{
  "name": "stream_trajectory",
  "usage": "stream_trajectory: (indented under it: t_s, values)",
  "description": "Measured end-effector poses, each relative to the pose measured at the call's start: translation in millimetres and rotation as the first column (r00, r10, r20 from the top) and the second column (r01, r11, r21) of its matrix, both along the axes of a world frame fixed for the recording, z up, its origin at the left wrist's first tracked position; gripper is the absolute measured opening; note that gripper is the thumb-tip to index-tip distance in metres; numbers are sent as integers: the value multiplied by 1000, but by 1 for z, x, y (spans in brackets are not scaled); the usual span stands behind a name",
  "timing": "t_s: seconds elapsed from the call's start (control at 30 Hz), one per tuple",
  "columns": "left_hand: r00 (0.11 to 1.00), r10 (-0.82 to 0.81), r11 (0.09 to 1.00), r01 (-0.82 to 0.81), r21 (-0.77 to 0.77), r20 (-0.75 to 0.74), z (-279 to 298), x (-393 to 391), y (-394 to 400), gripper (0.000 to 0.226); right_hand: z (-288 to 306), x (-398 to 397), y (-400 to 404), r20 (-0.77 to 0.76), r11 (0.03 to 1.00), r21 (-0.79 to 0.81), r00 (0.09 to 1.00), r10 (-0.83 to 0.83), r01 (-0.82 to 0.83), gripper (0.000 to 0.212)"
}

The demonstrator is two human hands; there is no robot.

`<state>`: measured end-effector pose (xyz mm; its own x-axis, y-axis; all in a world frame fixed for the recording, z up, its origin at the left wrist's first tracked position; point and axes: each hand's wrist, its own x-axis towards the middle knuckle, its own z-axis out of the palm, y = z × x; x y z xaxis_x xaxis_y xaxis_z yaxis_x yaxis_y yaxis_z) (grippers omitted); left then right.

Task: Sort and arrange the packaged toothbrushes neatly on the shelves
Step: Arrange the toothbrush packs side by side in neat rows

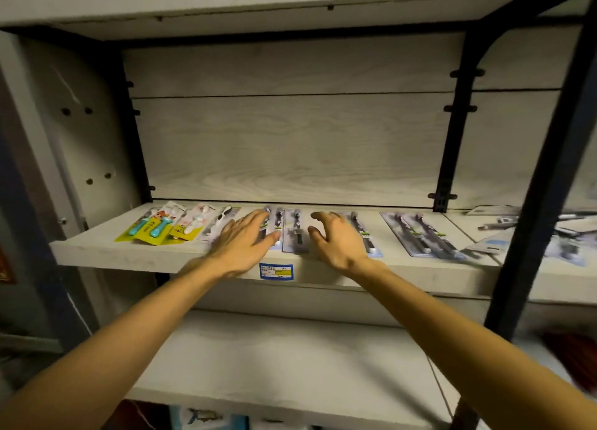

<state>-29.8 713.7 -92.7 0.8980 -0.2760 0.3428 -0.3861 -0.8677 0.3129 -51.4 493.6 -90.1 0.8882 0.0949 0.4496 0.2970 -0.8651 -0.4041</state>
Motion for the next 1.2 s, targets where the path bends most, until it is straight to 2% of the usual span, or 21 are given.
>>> stream_trajectory:
  t_s: [0.1,0.23,0.4,0.5,0.6,0.73,0.93,1.2]
  values:
    - [989,-69,992,55,110,127,16,-26,-23,61,7,-30,-26,92,996,-89,996,-13,21,44]
    - [969,-142,963,88,256,200,21,-64,-68,63,6,-78,-69,148,975,-204,987,-59,89,49]
    - [930,-253,939,170,300,266,15,-103,-127,63,-3,-144,-132,177,912,-355,973,-149,205,55]
    - [888,-360,910,266,318,288,10,-126,-161,58,-1,-184,-174,190,862,-436,963,-191,257,51]
    - [845,-439,882,341,326,305,11,-145,-193,55,1,-220,-214,209,850,-429,949,-236,306,45]
    - [791,-533,834,431,344,302,13,-168,-239,50,-8,-258,-267,167,818,-419,919,-358,395,47]
    - [727,-619,769,486,415,297,14,-192,-320,46,-21,-296,-351,137,780,-420,882,-452,465,47]
    - [783,-581,742,397,541,222,15,-193,-460,51,-27,-319,-487,59,802,-408,889,-455,437,49]
